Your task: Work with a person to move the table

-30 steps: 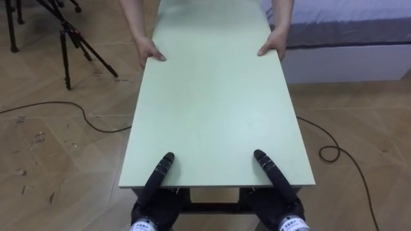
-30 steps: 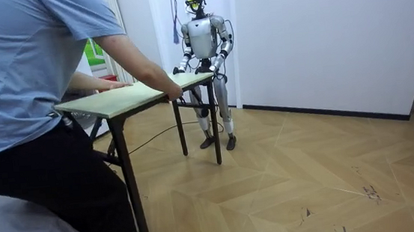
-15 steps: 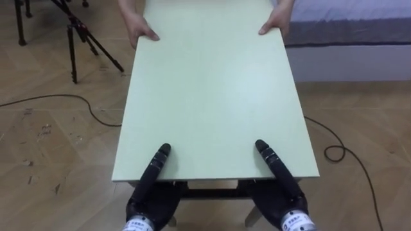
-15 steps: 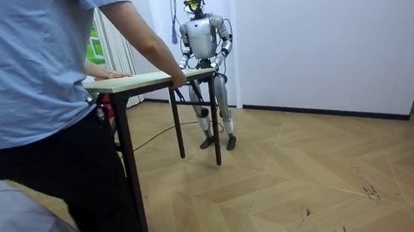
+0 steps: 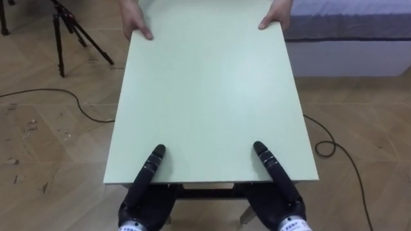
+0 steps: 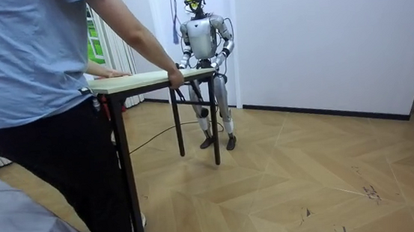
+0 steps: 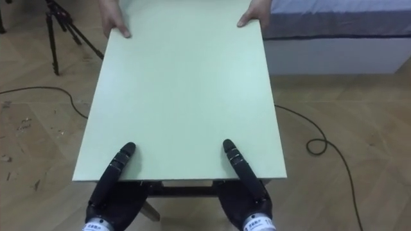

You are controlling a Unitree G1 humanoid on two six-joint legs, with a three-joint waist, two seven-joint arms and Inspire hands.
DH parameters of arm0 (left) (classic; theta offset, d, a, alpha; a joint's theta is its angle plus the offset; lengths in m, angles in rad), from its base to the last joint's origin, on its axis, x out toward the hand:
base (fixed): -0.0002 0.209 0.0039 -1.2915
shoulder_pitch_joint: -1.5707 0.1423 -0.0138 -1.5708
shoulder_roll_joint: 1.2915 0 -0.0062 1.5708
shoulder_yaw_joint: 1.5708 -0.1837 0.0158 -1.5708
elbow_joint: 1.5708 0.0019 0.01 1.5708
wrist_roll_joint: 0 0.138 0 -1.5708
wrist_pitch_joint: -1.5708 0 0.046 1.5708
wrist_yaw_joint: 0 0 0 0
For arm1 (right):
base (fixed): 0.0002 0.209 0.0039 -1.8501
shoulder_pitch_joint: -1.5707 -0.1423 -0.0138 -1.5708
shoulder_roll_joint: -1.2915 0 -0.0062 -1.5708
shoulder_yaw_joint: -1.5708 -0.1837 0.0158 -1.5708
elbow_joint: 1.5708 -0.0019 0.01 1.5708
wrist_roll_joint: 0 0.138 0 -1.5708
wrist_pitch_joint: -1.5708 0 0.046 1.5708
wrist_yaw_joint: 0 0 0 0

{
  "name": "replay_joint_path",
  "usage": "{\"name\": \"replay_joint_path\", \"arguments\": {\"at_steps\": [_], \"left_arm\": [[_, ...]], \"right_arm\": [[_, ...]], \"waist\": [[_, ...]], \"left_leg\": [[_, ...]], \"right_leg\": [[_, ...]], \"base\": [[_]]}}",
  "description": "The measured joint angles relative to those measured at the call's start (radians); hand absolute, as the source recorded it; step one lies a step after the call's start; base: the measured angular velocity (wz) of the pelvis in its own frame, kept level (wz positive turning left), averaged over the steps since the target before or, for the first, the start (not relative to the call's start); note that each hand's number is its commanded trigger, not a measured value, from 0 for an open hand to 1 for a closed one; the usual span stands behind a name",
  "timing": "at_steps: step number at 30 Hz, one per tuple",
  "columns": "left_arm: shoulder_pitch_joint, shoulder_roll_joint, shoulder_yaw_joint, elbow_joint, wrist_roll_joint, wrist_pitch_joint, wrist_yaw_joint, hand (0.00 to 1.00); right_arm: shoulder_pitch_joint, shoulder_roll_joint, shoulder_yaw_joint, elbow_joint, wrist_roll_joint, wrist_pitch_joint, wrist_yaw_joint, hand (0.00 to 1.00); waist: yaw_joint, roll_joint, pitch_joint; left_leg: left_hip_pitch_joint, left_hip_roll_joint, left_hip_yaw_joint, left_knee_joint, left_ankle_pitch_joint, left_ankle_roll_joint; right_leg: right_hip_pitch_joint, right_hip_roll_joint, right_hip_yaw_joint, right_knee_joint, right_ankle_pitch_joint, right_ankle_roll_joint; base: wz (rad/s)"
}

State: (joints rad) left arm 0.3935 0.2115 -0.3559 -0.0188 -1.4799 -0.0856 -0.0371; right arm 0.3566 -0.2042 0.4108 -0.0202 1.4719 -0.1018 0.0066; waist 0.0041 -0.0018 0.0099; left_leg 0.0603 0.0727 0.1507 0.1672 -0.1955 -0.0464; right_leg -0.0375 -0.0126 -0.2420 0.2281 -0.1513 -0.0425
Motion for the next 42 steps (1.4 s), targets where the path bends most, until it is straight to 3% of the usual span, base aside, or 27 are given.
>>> {"name": "replay_joint_path", "arguments": {"at_steps": [5,9,12,14,15,16,17,18,19,20,22,24,27,29,30,31,32,34,36,37,39,40,41,42], "left_arm": [[0.004,0.004,-0.016,0.0,0.001,-0.009,0.0,1.0],[0.009,0.009,-0.048,0.0,-0.01,-0.035,0.0,1.0],[0.013,0.014,-0.054,0.001,-0.016,-0.047,-0.001,1.0],[0.015,0.017,-0.065,0.003,-0.018,-0.053,-0.002,1.0],[0.016,0.017,-0.072,0.007,-0.021,-0.056,-0.004,1.0],[0.017,0.021,-0.075,0.009,-0.023,-0.059,-0.005,1.0],[0.018,0.026,-0.089,0.011,-0.043,-0.067,-0.006,1.0],[0.028,0.034,-0.104,0.011,-0.068,-0.067,-0.006,1.0],[0.035,0.035,-0.107,0.011,-0.082,-0.067,-0.007,1.0],[0.045,0.039,-0.108,0.011,-0.082,-0.067,-0.024,1.0],[0.046,0.047,-0.111,0.01,-0.082,-0.067,-0.044,1.0],[0.027,0.043,-0.11,0.013,-0.08,-0.069,-0.046,1.0],[-0.02,0.042,-0.11,0.023,-0.082,-0.07,-0.045,1.0],[-0.077,0.037,-0.115,0.048,-0.095,-0.072,-0.045,1.0],[-0.101,0.03,-0.12,0.066,-0.098,-0.078,-0.045,1.0],[-0.114,0.025,-0.12,0.077,-0.098,-0.078,-0.045,1.0],[-0.132,0.014,-0.12,0.103,-0.098,-0.077,-0.046,1.0],[-0.145,0.006,-0.12,0.122,-0.096,-0.073,-0.045,1.0],[-0.139,0.002,-0.124,0.129,-0.094,-0.071,-0.046,1.0],[-0.119,0.002,-0.129,0.13,-0.096,-0.069,-0.046,1.0],[-0.084,0.005,-0.13,0.131,-0.102,-0.066,-0.054,1.0],[-0.082,0.004,-0.13,0.132,-0.102,-0.066,-0.058,1.0],[-0.079,-0.004,-0.13,0.143,-0.1,-0.063,-0.062,1.0],[-0.079,-0.012,-0.131,0.155,-0.096,-0.049,-0.062,1.0]], "right_arm": [[0.003,-0.039,0.023,0.0,0.029,-0.022,0.009,1.0],[0.009,-0.061,0.051,0.0,0.062,-0.052,0.019,1.0],[0.01,-0.064,0.057,0.003,0.052,-0.054,0.019,1.0],[0.017,-0.073,0.069,0.003,0.053,-0.072,0.019,1.0],[0.019,-0.072,0.069,0.004,0.049,-0.075,0.019,1.0],[0.019,-0.072,0.07,0.005,0.049,-0.074,0.019,1.0],[0.021,-0.075,0.071,0.005,0.05,-0.072,0.019,1.0],[0.028,-0.084,0.071,0.004,0.051,-0.072,0.02,1.0],[0.033,-0.087,0.071,0.004,0.048,-0.071,0.025,1.0],[0.039,-0.091,0.071,0.004,0.038,-0.072,0.041,1.0],[0.04,-0.091,0.071,0.004,0.026,-0.078,0.058,1.0],[0.025,-0.088,0.07,0.004,0.01,-0.096,0.064,1.0],[-0.007,-0.09,0.067,0.004,0.015,-0.106,0.064,1.0],[-0.046,-0.095,0.07,0.013,0.026,-0.116,0.064,1.0],[-0.061,-0.095,0.068,0.02,0.027,-0.118,0.063,1.0],[-0.069,-0.094,0.066,0.027,0.029,-0.118,0.062,1.0],[-0.081,-0.088,0.058,0.042,0.031,-0.116,0.063,1.0],[-0.077,-0.074,0.042,0.046,0.022,-0.112,0.062,1.0],[-0.051,-0.069,0.033,0.046,0.018,-0.1,0.062,1.0],[-0.032,-0.07,0.026,0.048,0.011,-0.089,0.062,1.0],[-0.017,-0.071,0.021,0.052,-0.003,-0.066,0.062,1.0],[-0.017,-0.073,0.021,0.052,-0.003,-0.061,0.062,1.0],[-0.012,-0.077,0.012,0.052,-0.003,-0.052,0.062,1.0],[0.01,-0.077,0.003,0.052,-0.002,-0.051,0.064,1.0]], "waist": [[0.004,-0.001,0.0006],[0.02,-0.008,0.0022],[0.045,-0.01,0.0053],[0.064,0.004,0.0123],[0.066,0.013,0.0139],[0.069,0.014,0.0136],[0.072,0.018,0.0148],[0.07,0.03,0.0164],[0.066,0.035,0.0138],[0.058,0.038,0.013],[0.048,0.041,0.0158],[0.034,0.058,0.022],[0.014,0.082,0.0197],[0.002,0.097,0.0198],[-0.006,0.1,0.0175],[-0.009,0.101,0.0167],[-0.012,0.103,0.0154],[-0.025,0.1,0.0134],[-0.038,0.083,0.0028],[-0.043,0.076,-0.0019],[-0.055,0.061,-0.0041],[-0.056,0.055,-0.0039],[-0.056,0.052,-0.0007],[-0.059,0.056,0.0]], "left_leg": [[-0.024,0.001,0.001,0.034,-0.001,0.0],[-0.077,0.014,-0.002,0.133,-0.016,-0.012],[-0.175,0.041,-0.029,0.313,-0.026,-0.021],[-0.264,0.08,-0.07,0.491,-0.022,-0.025],[-0.304,0.105,-0.073,0.568,-0.009,-0.029],[-0.323,0.115,-0.073,0.605,0.001,-0.033],[-0.355,0.127,-0.074,0.701,0.023,-0.029],[-0.366,0.13,-0.073,0.842,0.047,-0.029],[-0.361,0.127,-0.073,0.902,0.05,-0.031],[-0.345,0.113,-0.068,0.983,0.051,-0.033],[-0.299,0.107,-0.072,1.019,0.046,-0.04],[-0.219,0.101,-0.09,0.951,0.03,-0.064],[-0.161,0.08,-0.128,0.815,-0.011,-0.074],[-0.103,0.07,-0.127,0.607,-0.186,-0.074],[-0.077,0.054,-0.126,0.508,-0.245,-0.061],[-0.065,0.048,-0.121,0.46,-0.267,-0.045],[-0.057,0.033,-0.109,0.381,-0.295,-0.015],[-0.07,0.01,-0.092,0.329,-0.315,0.013],[-0.088,-0.029,-0.079,0.328,-0.306,0.041],[-0.088,-0.054,-0.069,0.334,-0.294,0.055],[-0.099,-0.092,-0.038,0.332,-0.257,0.085],[-0.109,-0.1,-0.027,0.332,-0.248,0.095],[-0.122,-0.1,0.002,0.34,-0.238,0.112],[-0.124,-0.082,0.024,0.342,-0.227,0.116]], "right_leg": [[-0.019,0.0,0.007,0.014,-0.002,-0.003],[-0.045,0.002,0.01,0.052,-0.013,-0.017],[-0.073,0.015,0.018,0.085,-0.026,-0.041],[-0.087,0.042,0.01,0.101,-0.037,-0.062],[-0.091,0.054,-0.01,0.106,-0.049,-0.079],[-0.095,0.057,-0.02,0.112,-0.051,-0.087],[-0.102,0.062,-0.029,0.128,-0.058,-0.101],[-0.105,0.07,-0.036,0.14,-0.065,-0.112],[-0.11,0.074,-0.038,0.145,-0.067,-0.115],[-0.122,0.077,-0.046,0.16,-0.062,-0.135],[-0.158,0.08,-0.065,0.174,-0.042,-0.144],[-0.2,0.087,-0.103,0.172,-0.015,-0.158],[-0.274,0.088,-0.143,0.173,0.024,-0.17],[-0.341,0.076,-0.166,0.162,0.081,-0.177],[-0.366,0.063,-0.174,0.148,0.115,-0.178],[-0.376,0.057,-0.176,0.138,0.134,-0.178],[-0.392,0.045,-0.181,0.113,0.174,-0.178],[-0.402,0.023,-0.181,0.073,0.225,-0.158],[-0.4,-0.008,-0.166,0.034,0.275,-0.135],[-0.389,-0.025,-0.148,0.014,0.303,-0.09],[-0.364,-0.048,-0.113,-0.076,0.374,0.09],[-0.362,-0.054,-0.103,-0.091,0.388,0.122],[-0.388,-0.077,-0.08,0.013,0.349,0.084],[-0.406,-0.097,-0.023,0.207,0.24,0.039]], "base": [[0.0],[-0.01],[-0.09],[-0.06],[-0.06],[0.0],[0.0],[0.08],[0.19],[0.23],[0.26],[0.3],[0.31],[0.23],[0.19],[0.2],[0.18],[0.26],[0.15],[-0.15],[-0.22],[-0.17],[0.05],[0.22]]}}
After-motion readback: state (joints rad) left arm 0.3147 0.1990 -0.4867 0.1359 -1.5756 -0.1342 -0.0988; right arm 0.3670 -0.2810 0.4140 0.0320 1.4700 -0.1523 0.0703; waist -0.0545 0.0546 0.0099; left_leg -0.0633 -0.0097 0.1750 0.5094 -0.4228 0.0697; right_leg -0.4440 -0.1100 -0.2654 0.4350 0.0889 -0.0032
